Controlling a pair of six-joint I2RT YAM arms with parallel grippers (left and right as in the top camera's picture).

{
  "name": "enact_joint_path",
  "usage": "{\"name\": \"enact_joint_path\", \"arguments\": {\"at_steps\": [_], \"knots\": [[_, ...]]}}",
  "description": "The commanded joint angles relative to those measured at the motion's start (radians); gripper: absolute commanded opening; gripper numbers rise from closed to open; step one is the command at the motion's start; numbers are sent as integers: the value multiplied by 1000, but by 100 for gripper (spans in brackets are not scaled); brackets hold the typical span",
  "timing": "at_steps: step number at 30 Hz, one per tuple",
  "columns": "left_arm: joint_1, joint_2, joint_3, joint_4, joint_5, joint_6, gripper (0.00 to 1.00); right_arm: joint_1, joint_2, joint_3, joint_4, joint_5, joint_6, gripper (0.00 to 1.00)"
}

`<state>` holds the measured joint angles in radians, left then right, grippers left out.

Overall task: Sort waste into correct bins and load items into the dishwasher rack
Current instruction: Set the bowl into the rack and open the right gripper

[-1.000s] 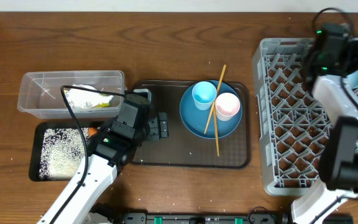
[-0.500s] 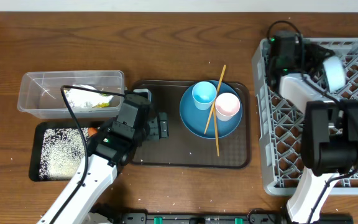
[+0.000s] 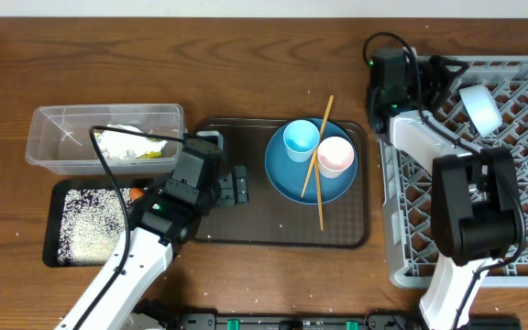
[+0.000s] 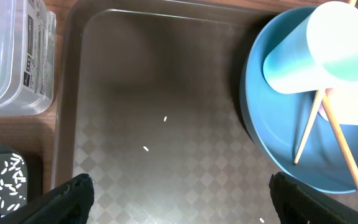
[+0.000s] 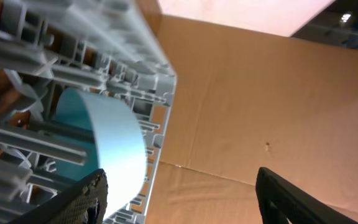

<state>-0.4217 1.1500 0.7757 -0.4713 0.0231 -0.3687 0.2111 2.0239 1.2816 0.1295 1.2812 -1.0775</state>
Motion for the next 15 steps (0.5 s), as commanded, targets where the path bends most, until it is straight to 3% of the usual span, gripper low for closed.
{"name": "enact_joint_path", "arguments": {"at_steps": [1, 5, 8, 10, 13, 15], "knots": [[-2, -7, 14, -3, -7, 2, 93, 38, -139, 7, -30, 45, 112, 77], [-2, -7, 14, -3, -7, 2, 93, 63, -310, 7, -228, -35, 277, 78], [-2, -7, 14, -3, -7, 2, 93, 54, -460, 7, -509, -195, 539, 79], [-2, -7, 14, -3, -7, 2, 93, 31, -562, 7, -734, -444, 766, 80], [-2, -7, 14, 3, 0, 2, 96, -33, -674, 7, -925, -880, 948, 83], [-2, -5, 14, 18, 26, 2, 97, -79, -730, 7, -994, -1103, 991, 95]]}}
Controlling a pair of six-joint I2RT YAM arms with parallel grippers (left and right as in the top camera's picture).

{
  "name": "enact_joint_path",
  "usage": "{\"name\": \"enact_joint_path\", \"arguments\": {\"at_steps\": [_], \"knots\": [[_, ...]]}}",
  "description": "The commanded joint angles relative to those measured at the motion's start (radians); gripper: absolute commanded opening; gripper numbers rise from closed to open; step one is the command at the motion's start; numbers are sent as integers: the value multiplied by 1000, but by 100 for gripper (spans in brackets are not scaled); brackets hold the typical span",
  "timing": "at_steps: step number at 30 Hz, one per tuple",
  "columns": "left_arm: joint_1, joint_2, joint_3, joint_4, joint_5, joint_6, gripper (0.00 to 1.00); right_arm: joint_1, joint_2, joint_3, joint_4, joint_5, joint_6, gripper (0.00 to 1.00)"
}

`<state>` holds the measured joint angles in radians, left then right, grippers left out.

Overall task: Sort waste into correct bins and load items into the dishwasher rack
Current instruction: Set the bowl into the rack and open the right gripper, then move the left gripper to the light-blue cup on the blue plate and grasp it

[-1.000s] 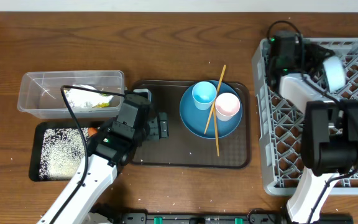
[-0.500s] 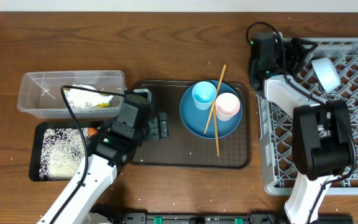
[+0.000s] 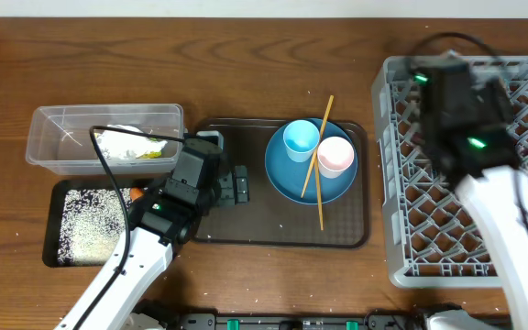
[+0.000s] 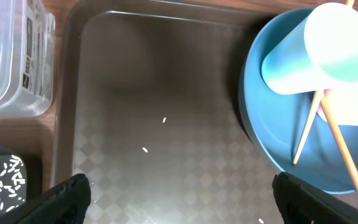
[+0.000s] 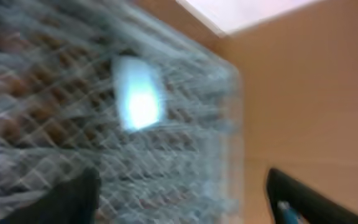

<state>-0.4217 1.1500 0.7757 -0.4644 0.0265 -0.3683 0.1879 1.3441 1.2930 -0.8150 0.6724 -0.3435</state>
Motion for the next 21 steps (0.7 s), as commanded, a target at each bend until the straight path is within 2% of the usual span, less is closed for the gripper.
{"name": "enact_joint_path", "arguments": {"at_steps": [1, 3, 5, 12, 17, 21], "knots": [[-2, -1, 14, 20, 40, 2, 98, -75, -74, -5, -80, -579, 261, 99], [-2, 15, 14, 35, 56, 2, 99, -110, -122, -5, -143, -710, 261, 99], [-2, 41, 14, 54, 61, 2, 100, -131, -155, -5, -190, -758, 261, 99], [-2, 135, 14, 116, 218, 2, 100, -121, -188, -5, -363, -767, 261, 99], [-2, 133, 14, 114, 225, 28, 98, -121, -187, -5, -453, -793, 302, 99], [-4, 132, 14, 169, 237, 35, 91, -121, -187, -5, -480, -793, 306, 99]]}}
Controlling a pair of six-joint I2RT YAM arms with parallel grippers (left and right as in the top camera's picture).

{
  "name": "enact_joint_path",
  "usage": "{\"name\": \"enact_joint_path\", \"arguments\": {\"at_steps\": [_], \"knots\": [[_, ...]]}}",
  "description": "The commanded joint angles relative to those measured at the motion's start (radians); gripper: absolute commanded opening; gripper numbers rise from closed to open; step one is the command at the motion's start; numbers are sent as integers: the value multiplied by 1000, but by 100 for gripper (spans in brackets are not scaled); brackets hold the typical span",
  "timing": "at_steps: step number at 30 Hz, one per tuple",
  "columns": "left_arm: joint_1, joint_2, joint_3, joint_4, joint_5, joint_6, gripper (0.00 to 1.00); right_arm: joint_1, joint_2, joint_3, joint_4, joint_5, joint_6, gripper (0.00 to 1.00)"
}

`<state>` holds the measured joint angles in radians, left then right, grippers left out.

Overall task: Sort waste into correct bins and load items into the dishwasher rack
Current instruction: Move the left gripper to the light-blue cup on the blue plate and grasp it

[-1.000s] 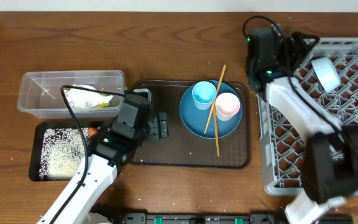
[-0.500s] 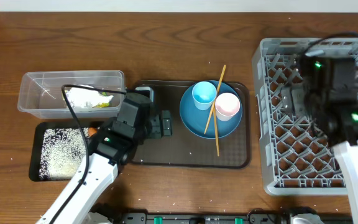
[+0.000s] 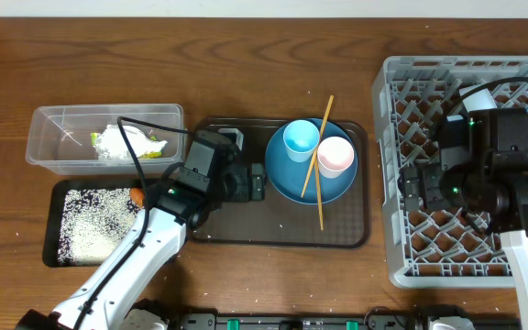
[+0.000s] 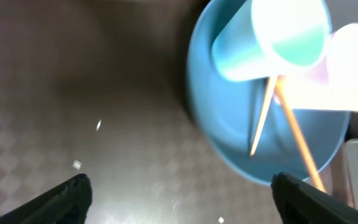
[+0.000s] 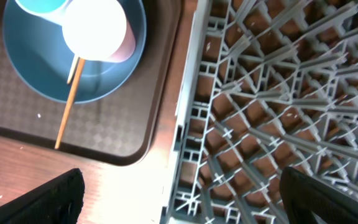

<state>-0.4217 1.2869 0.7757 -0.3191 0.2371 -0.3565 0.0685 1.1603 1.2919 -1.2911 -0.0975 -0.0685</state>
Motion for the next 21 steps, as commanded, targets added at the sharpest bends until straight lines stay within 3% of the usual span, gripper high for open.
{"name": "enact_joint_path", "arguments": {"at_steps": [1, 8, 16, 21], "knots": [[-5, -8, 14, 47, 46, 23, 89, -2, -3, -4, -3, -23, 30, 99], [-53, -11, 61, 101, 103, -58, 87, -2, -3, -4, -3, -23, 31, 99], [-97, 69, 358, -133, 29, -126, 78, -2, -3, -4, -3, -23, 31, 99], [-142, 159, 434, -136, -47, -129, 71, -2, -3, -4, -3, -23, 30, 99]]}}
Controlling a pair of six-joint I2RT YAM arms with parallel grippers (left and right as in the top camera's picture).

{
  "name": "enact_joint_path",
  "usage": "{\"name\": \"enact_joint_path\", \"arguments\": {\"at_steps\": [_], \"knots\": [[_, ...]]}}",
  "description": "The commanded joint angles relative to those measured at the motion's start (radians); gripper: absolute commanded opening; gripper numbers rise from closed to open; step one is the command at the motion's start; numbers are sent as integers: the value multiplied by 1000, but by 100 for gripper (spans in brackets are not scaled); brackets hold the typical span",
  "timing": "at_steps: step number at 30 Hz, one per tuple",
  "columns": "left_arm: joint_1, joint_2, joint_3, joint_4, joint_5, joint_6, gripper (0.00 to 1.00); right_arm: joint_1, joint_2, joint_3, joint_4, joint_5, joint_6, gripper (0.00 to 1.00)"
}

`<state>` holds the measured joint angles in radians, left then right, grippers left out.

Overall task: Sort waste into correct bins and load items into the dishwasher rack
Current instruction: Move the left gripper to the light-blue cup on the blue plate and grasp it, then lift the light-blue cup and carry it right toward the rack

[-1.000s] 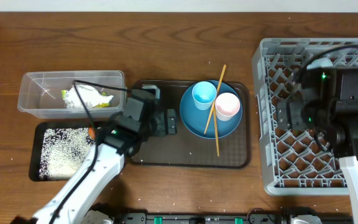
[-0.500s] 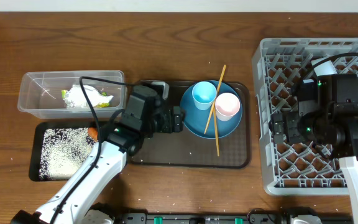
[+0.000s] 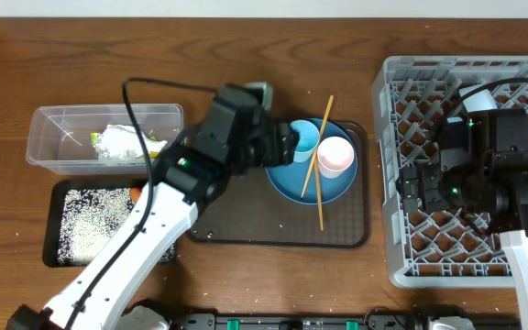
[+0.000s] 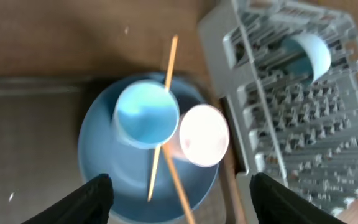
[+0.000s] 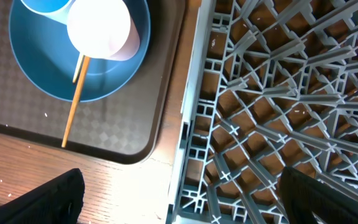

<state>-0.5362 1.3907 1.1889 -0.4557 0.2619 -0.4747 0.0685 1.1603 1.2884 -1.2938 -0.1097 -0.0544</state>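
Observation:
On the dark tray (image 3: 246, 220) a blue plate (image 3: 287, 179) carries a blue cup (image 3: 303, 137), a pink cup (image 3: 335, 156) and two wooden chopsticks (image 3: 320, 188). My left gripper (image 3: 282, 147) hovers open over the plate's left side, next to the blue cup (image 4: 146, 114); its fingers (image 4: 95, 199) frame the plate, empty. My right gripper (image 5: 185, 194) is open and empty over the left edge of the grey dishwasher rack (image 3: 401, 266). Another light blue cup (image 3: 478, 94) lies in the rack's far part.
A clear bin (image 3: 53, 151) with crumpled wrapper waste stands at the left. In front of it is a black tray (image 3: 58, 261) covered in rice. Bare wooden table lies behind the tray and between tray and rack.
My left gripper has risen and moved from the tray's middle to the plate's left side, its camera now seeing the rack too. The right arm has barely moved.
First my right gripper was open at the rack's far left corner beside the light blue cup lying there. It then swung away and stood over the rack's left edge. My left gripper stayed open over the tray's left part, then shifted toward the plate.

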Motion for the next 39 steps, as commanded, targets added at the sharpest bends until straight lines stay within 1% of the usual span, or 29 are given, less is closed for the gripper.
{"name": "enact_joint_path", "arguments": {"at_steps": [1, 3, 6, 13, 15, 19, 25, 30, 34, 36, 39], "knots": [[-41, 74, 21, 5, -105, -14, 69, -2, -3, -1, 0, -11, 16, 99], [-67, 118, 21, 8, -185, -18, 68, -2, -3, -1, -1, -11, 16, 99], [-93, 179, 21, 16, -246, -18, 66, -2, -3, -1, -1, -11, 16, 99], [-101, 282, 21, 32, -268, -20, 66, -2, -3, -1, 0, -11, 16, 99], [-100, 307, 21, 32, -302, -45, 66, -2, -3, 0, -1, -11, 16, 99], [-100, 352, 21, 46, -304, -67, 65, -2, -3, 0, -1, -11, 16, 99], [-99, 383, 19, 61, -304, -66, 53, -2, -3, -1, -1, -11, 16, 99], [-99, 386, 19, 77, -304, -66, 47, -2, -3, -1, -1, -11, 16, 99], [-99, 386, 19, 84, -304, -66, 35, -2, -3, -1, 0, -11, 16, 99], [-99, 386, 19, 84, -304, -66, 33, -2, -3, -1, -1, -11, 16, 99], [-99, 387, 19, 84, -305, -66, 33, -2, -3, -1, -1, -11, 16, 99]]}}
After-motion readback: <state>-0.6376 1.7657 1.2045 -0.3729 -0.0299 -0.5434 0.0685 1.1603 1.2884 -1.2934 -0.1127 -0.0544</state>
